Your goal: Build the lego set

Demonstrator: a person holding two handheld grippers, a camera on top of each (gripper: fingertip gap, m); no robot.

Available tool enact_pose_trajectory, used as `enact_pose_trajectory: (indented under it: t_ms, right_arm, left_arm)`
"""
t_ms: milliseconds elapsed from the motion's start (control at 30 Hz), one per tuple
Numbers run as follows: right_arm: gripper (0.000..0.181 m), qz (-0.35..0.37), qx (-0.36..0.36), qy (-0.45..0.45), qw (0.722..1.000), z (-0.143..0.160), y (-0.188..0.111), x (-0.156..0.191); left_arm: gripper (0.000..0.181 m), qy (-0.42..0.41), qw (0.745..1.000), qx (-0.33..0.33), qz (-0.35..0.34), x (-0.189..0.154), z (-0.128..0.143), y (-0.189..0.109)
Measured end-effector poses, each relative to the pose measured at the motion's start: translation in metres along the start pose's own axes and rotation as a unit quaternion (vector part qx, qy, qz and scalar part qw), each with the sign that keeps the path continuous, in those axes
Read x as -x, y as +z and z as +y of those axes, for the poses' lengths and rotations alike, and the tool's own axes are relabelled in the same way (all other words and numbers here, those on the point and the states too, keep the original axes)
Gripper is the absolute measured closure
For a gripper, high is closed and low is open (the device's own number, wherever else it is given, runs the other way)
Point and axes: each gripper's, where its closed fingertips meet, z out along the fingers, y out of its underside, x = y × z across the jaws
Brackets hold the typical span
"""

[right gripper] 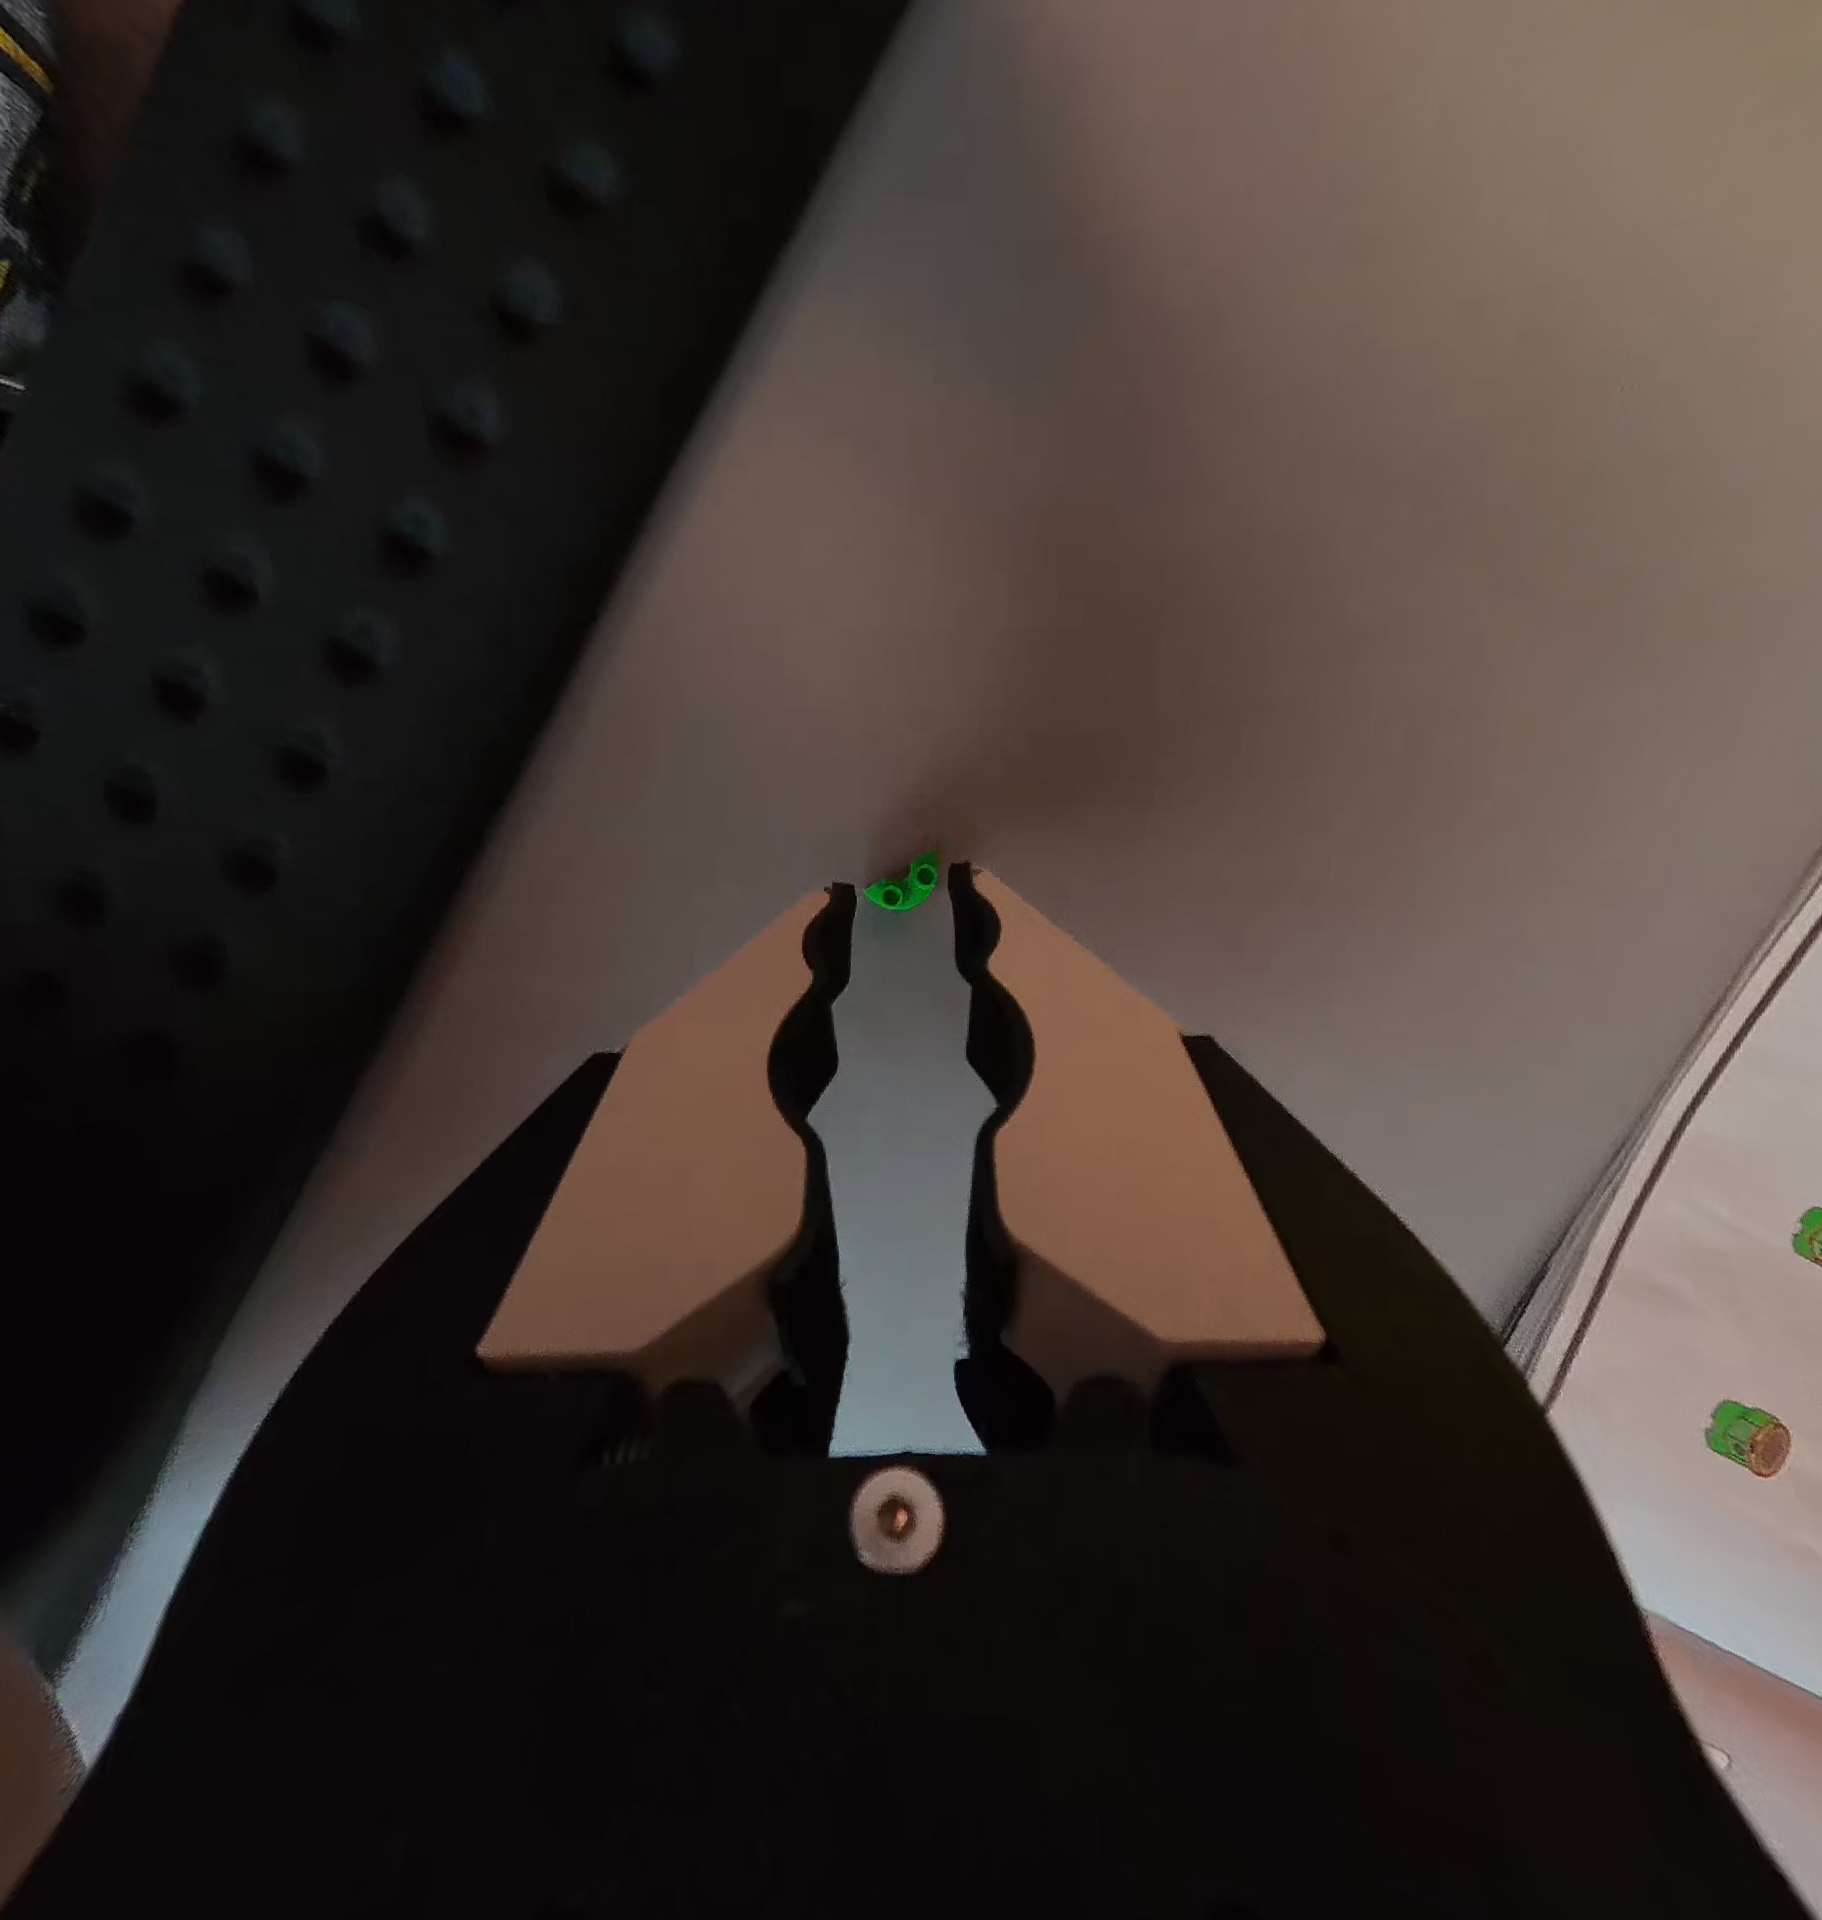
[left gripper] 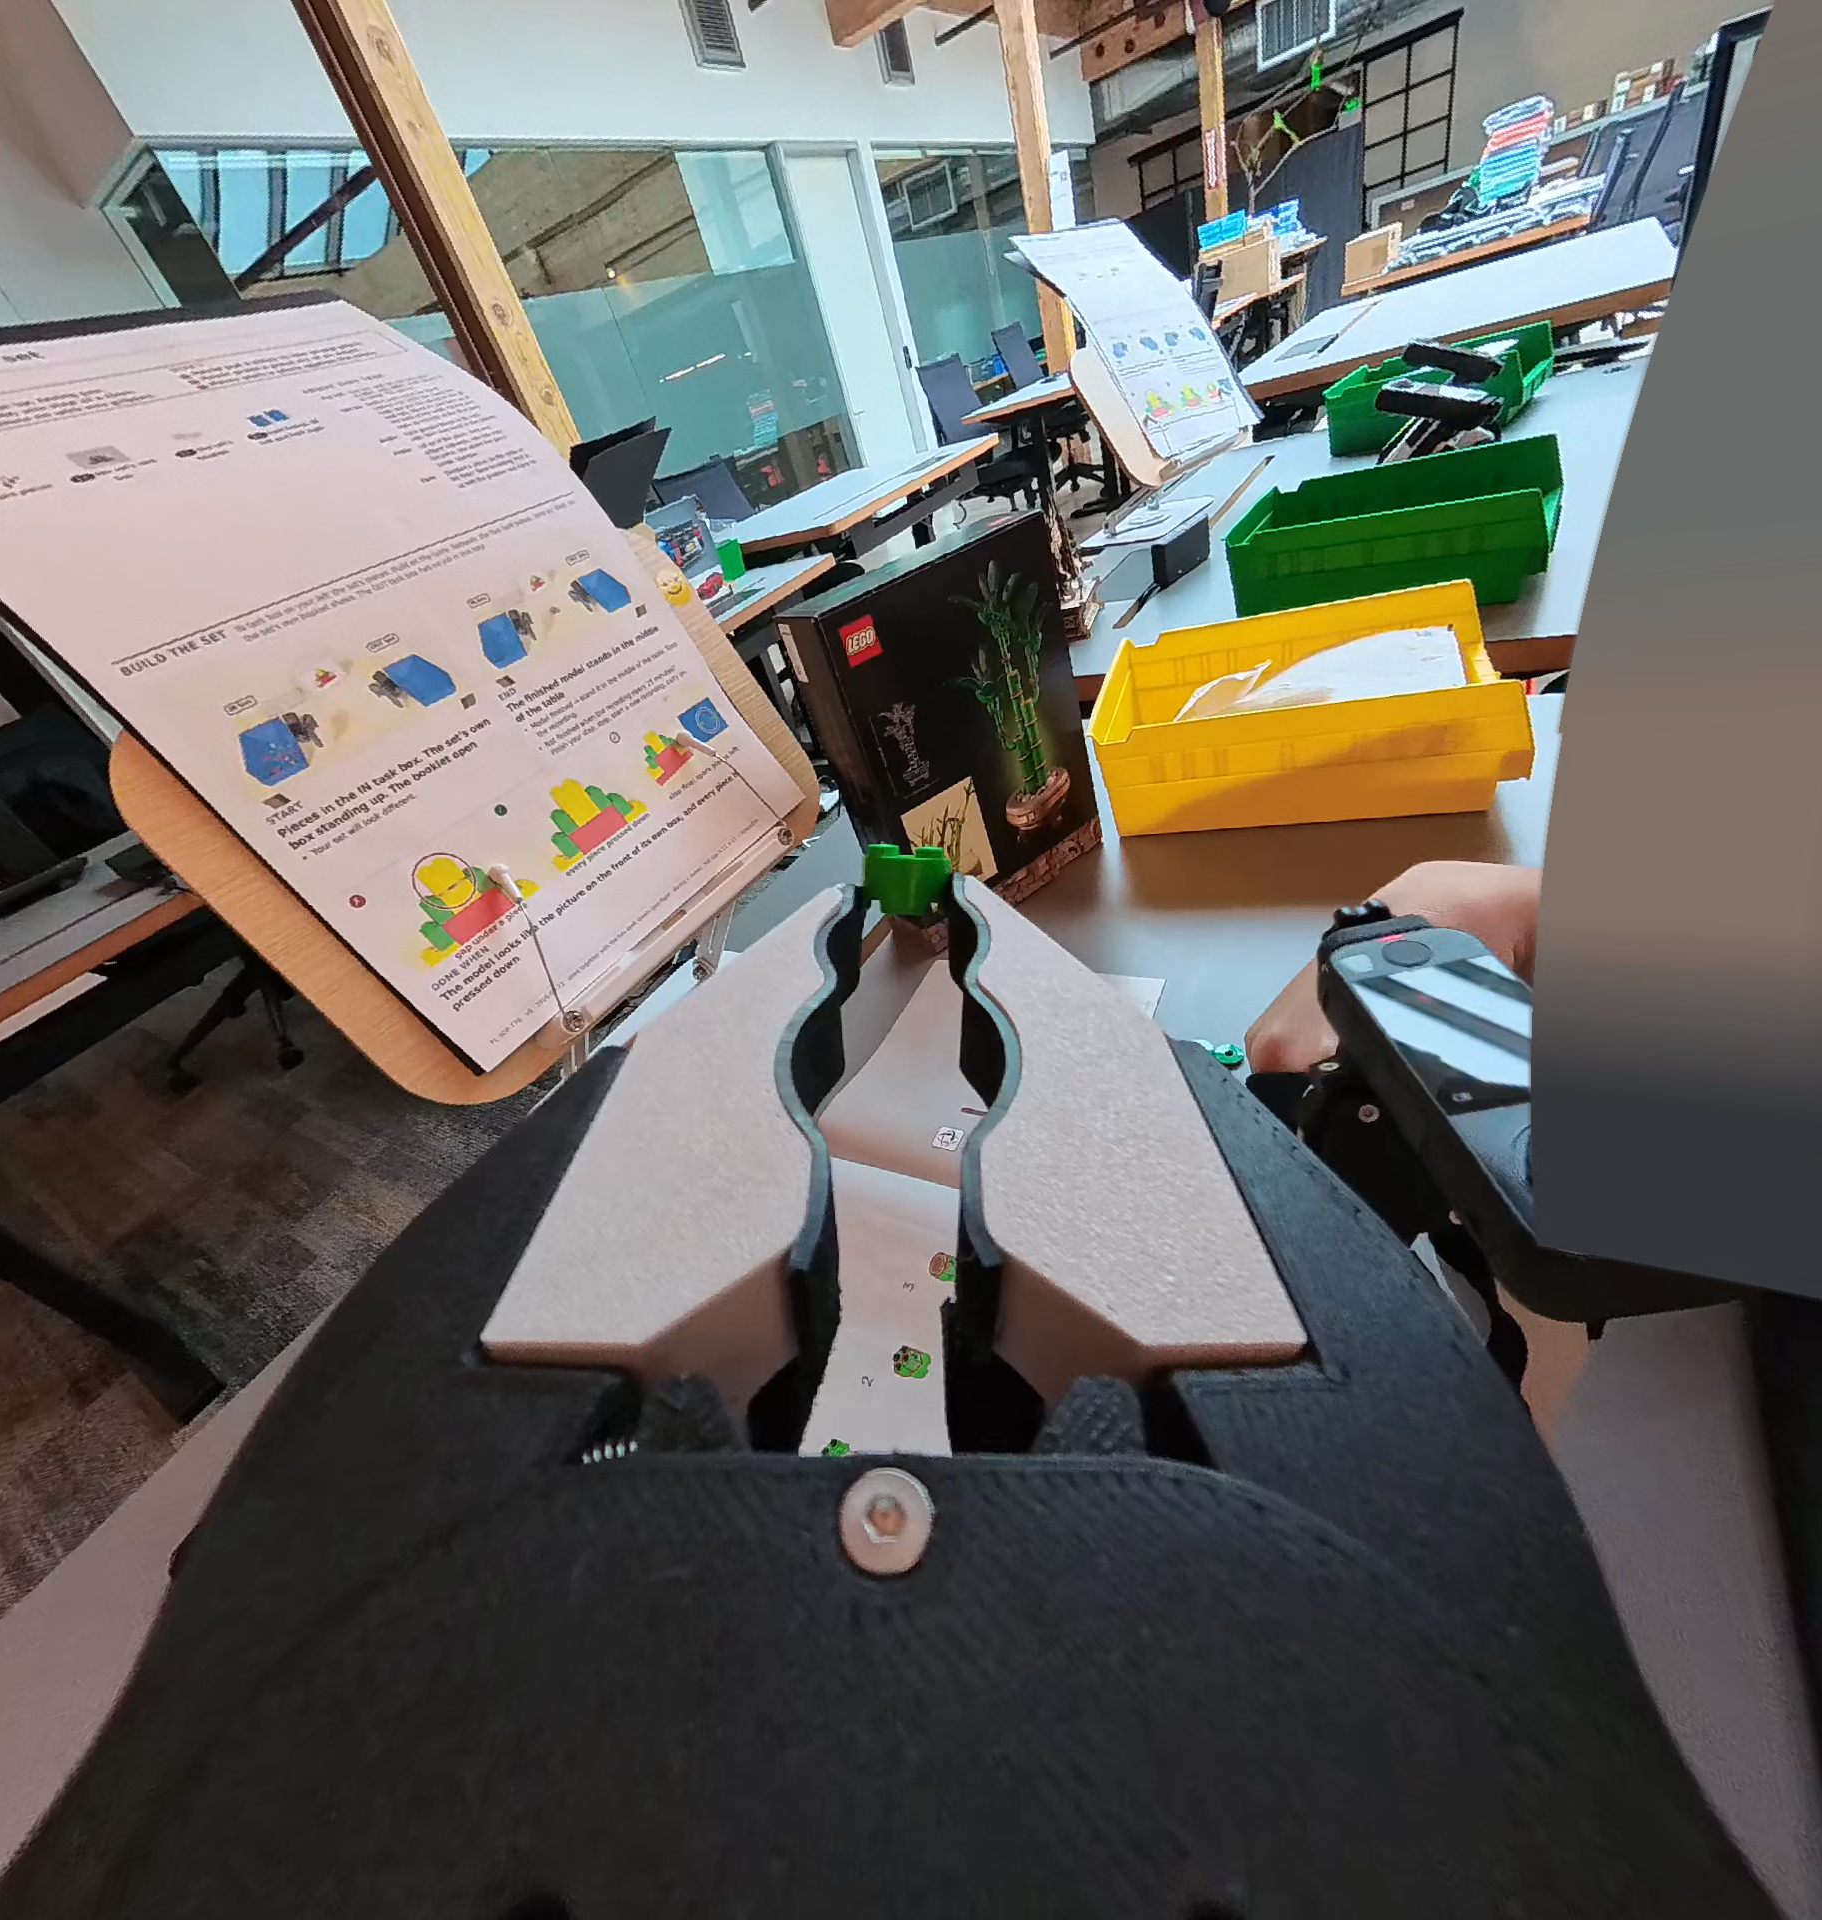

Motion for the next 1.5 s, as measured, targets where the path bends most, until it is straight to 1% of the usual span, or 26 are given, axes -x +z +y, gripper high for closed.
enact_pose_trajectory:
  t_ms: [267, 533, 900, 1133, 1233, 1300, 1400, 1500]
  right_arm:
    - [0.162, 0.011, 0.019, -0.002, 1.000, 0.006, 0.007, -0.004]
    - [0.165, 0.008, 0.021, -0.006, 1.000, 0.004, 0.010, -0.001]
    - [0.166, 0.013, 0.033, -0.012, 0.999, 0.005, 0.011, 0.000]
    - [0.166, 0.014, 0.038, 0.006, 0.999, 0.009, 0.008, -0.002]
    - [0.167, 0.025, 0.007, 0.025, 0.999, 0.007, -0.006, -0.008]
    - [0.167, 0.049, -0.032, 0.042, 0.997, 0.005, -0.026, -0.017]
    - [0.167, 0.114, -0.093, 0.073, 0.986, 0.007, -0.068, -0.036]
    - [0.167, 0.187, -0.161, 0.121, 0.962, 0.014, -0.119, -0.055]
  left_arm:
    - [0.167, -0.003, 1.000, -0.002, 0.000, 0.001, 0.000, -0.001]
    - [0.167, -0.004, 1.000, 0.002, 0.005, -0.001, 0.001, 0.001]
    - [0.167, -0.005, 1.000, 0.005, 0.009, -0.003, 0.002, 0.002]
    - [0.167, -0.006, 1.000, 0.008, 0.010, -0.003, 0.003, 0.003]
    - [0.167, -0.005, 1.000, 0.014, 0.009, -0.002, 0.006, 0.003]
    - [0.167, -0.003, 1.000, 0.021, 0.007, -0.001, 0.010, 0.005]
    - [0.167, -0.002, 1.000, 0.025, 0.017, -0.002, 0.017, 0.011]
    - [0.167, -0.010, 0.999, 0.028, 0.038, -0.005, 0.025, 0.021]
